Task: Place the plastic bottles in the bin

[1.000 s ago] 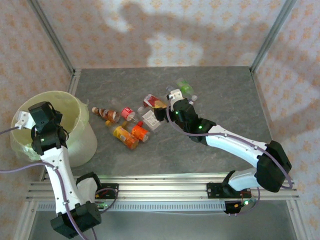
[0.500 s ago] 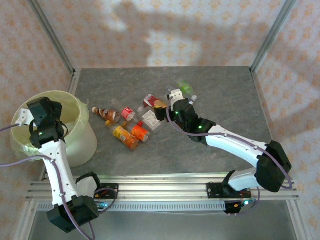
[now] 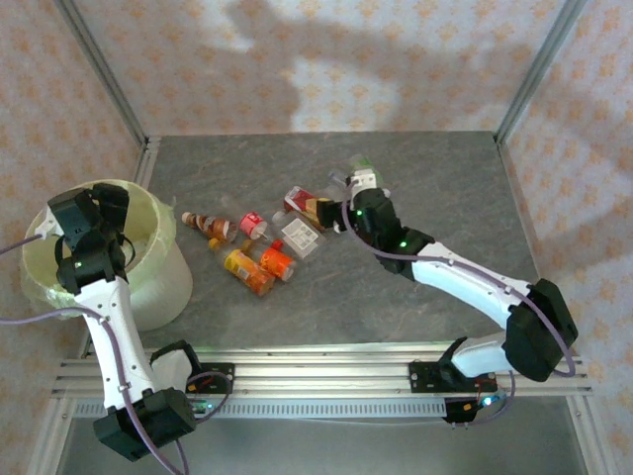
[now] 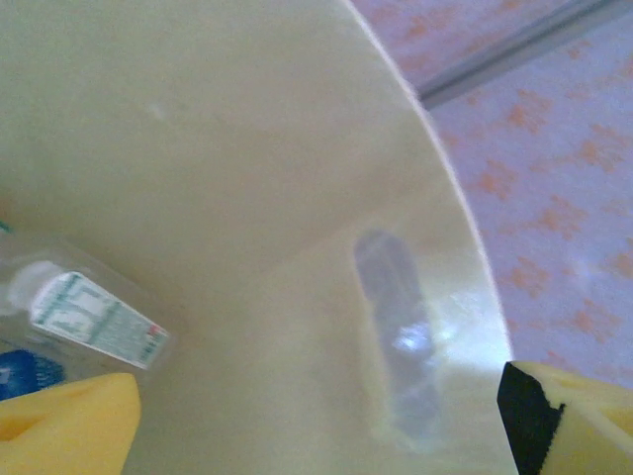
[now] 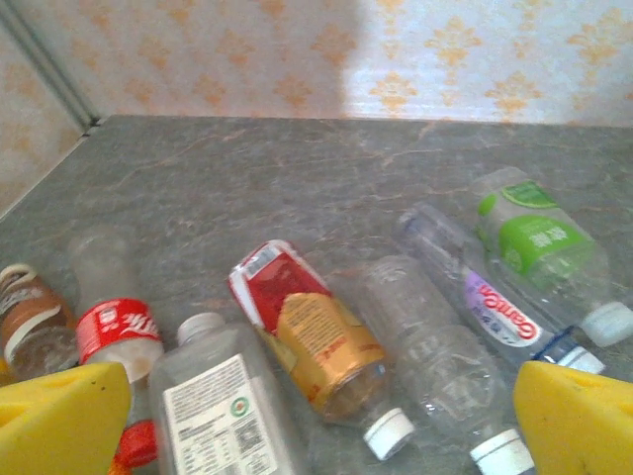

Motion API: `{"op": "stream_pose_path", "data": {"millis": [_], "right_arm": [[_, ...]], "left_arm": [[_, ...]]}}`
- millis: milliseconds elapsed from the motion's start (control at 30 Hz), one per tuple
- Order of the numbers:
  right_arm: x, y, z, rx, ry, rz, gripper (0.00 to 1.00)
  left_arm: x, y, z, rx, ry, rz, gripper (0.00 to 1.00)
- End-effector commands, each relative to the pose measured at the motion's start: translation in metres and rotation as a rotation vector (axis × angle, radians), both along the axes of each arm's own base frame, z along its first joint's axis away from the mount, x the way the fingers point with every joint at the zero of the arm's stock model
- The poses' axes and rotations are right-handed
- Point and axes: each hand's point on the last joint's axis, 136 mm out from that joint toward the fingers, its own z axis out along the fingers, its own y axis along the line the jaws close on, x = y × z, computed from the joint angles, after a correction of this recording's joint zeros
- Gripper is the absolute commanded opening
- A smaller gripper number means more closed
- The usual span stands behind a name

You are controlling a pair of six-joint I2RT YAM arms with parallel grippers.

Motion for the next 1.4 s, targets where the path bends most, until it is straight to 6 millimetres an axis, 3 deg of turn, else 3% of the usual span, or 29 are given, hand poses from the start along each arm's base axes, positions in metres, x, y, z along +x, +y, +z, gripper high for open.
{"op": "stream_pose_path", "data": {"millis": [0, 200, 467, 633, 733, 867, 1067, 1200, 1367], "right_arm": [[0.015, -0.017, 0.005, 0.08, 0.049, -0.017, 0.99], [0.055, -0.051, -0.025, 0.012, 0.231, 0.011, 0.99], [0.11, -0.096, -0.061, 0.004, 0.362, -0.037, 0.99], [0.138, -0.109, -0.078, -0.063, 0.386, 0.022, 1.0], [0.151, -0.111, -0.09, -0.121, 0.427, 0.064, 0.99], [0.163, -0.101, -0.108, -0.169, 0.463, 0.168, 0.97], [0.18, -0.103, -0.142, -0.252, 0.559, 0.188, 0.91], [0.187, -0.1, -0.155, -0.272, 0.584, 0.216, 0.9], [0.195, -0.1, -0.168, -0.293, 0.617, 0.199, 0.88]], "left_arm": [[0.018, -0.024, 0.042, 0.007, -0.15, -0.143, 0.95], [0.048, -0.075, 0.068, 0.016, -0.267, -0.325, 1.0], [0.082, -0.138, 0.079, 0.047, -0.279, -0.513, 1.0], [0.096, -0.175, 0.075, 0.052, -0.254, -0.634, 1.0], [0.094, -0.179, 0.068, 0.072, -0.189, -0.646, 1.0], [0.08, -0.158, 0.061, 0.133, -0.122, -0.547, 1.0], [0.051, -0.136, 0.075, 0.23, -0.094, -0.463, 1.0], [0.047, -0.163, 0.104, 0.223, -0.211, -0.611, 1.0], [0.056, -0.227, 0.13, 0.199, -0.326, -0.856, 1.0]]}}
